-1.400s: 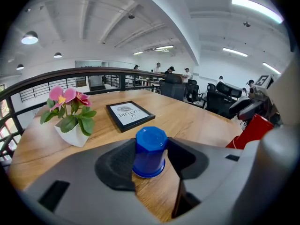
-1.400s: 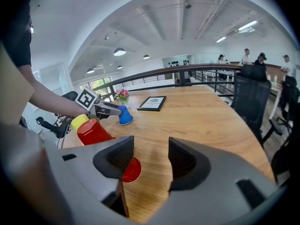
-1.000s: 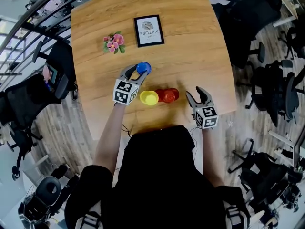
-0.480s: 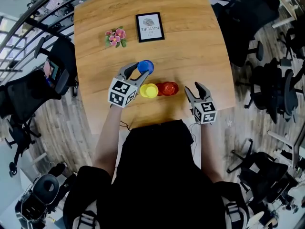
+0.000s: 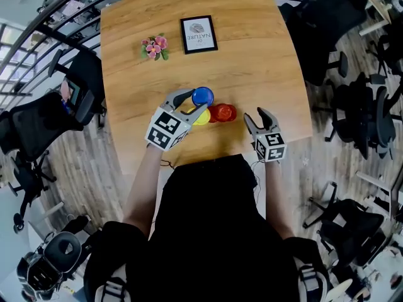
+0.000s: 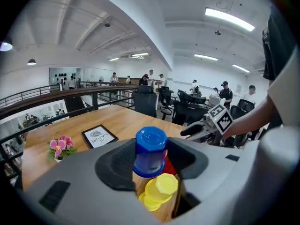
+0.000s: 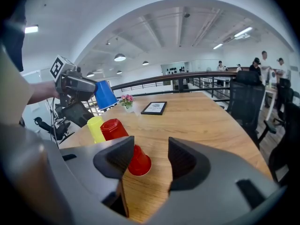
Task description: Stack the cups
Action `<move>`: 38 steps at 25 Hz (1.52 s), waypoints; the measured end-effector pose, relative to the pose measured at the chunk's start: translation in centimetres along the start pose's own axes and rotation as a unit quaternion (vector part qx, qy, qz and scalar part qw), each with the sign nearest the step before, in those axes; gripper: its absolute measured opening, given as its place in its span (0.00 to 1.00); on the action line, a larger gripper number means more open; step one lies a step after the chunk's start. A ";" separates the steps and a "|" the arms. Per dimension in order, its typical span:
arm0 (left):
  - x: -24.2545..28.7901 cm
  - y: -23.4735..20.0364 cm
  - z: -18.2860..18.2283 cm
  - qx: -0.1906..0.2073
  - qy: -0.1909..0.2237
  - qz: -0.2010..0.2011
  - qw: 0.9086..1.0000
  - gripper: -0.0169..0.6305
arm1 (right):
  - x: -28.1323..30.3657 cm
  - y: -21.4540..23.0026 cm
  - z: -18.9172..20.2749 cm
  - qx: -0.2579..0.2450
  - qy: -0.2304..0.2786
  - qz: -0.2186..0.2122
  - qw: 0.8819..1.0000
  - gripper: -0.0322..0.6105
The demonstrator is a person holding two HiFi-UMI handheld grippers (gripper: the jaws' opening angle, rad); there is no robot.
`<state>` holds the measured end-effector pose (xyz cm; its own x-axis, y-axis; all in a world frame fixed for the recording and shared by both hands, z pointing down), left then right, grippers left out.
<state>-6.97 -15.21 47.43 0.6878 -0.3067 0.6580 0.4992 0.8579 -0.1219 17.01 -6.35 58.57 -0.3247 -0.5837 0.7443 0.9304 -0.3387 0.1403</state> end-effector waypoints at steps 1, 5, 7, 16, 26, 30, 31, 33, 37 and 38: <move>0.0 0.5 0.0 0.006 -0.006 0.004 1.000 0.38 | 0.0 -0.1 0.1 0.000 0.000 0.000 1.000 0.42; -0.1 2.6 -0.1 0.041 -0.022 0.013 0.999 0.38 | -0.3 -0.5 0.4 0.001 0.000 -0.001 1.000 0.42; 0.3 3.4 0.0 0.039 -0.025 0.029 0.999 0.38 | -0.3 -0.5 0.5 0.003 -0.001 -0.001 1.000 0.42; 1.9 4.8 1.0 0.046 -0.041 0.048 0.997 0.38 | -0.5 -0.5 1.5 0.007 -0.007 0.001 1.000 0.43; 1.9 5.5 1.3 0.059 -0.049 0.049 0.996 0.38 | -0.4 -0.5 2.3 0.013 -0.009 -0.001 1.000 0.43; 2.1 5.4 1.4 0.060 -0.050 0.051 0.996 0.38 | -0.2 -0.8 2.1 0.010 -0.008 -0.004 1.000 0.43; 2.1 5.4 1.4 0.061 -0.049 0.050 0.996 0.38 | -0.2 -0.8 2.2 0.009 -0.009 -0.004 1.000 0.43; 2.1 5.5 1.4 0.066 -0.048 0.048 0.996 0.39 | -0.2 -0.8 2.3 0.009 -0.010 -0.004 1.000 0.43; 2.0 5.5 1.5 0.070 -0.046 0.041 0.996 0.42 | -0.3 -0.8 2.5 0.011 -0.010 -0.005 1.000 0.43; 2.0 5.4 1.5 0.070 -0.045 0.040 0.996 0.43 | -0.3 -0.8 2.6 0.011 -0.010 -0.005 1.000 0.43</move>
<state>-3.72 -10.51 49.19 0.6697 -0.2029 0.7144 0.3620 0.9291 -0.0755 16.76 -3.99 59.93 -0.3303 -0.5661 0.7553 0.9310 -0.3271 0.1620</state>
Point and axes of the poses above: the fingertips, and each gripper's own axes: x forward along the fingers, y to its right, z out of its underside, the point moved 6 cm from there along -x, backward along the fingers, and after that the axes turned 14 degrees about -y, right-handed, at the moved point
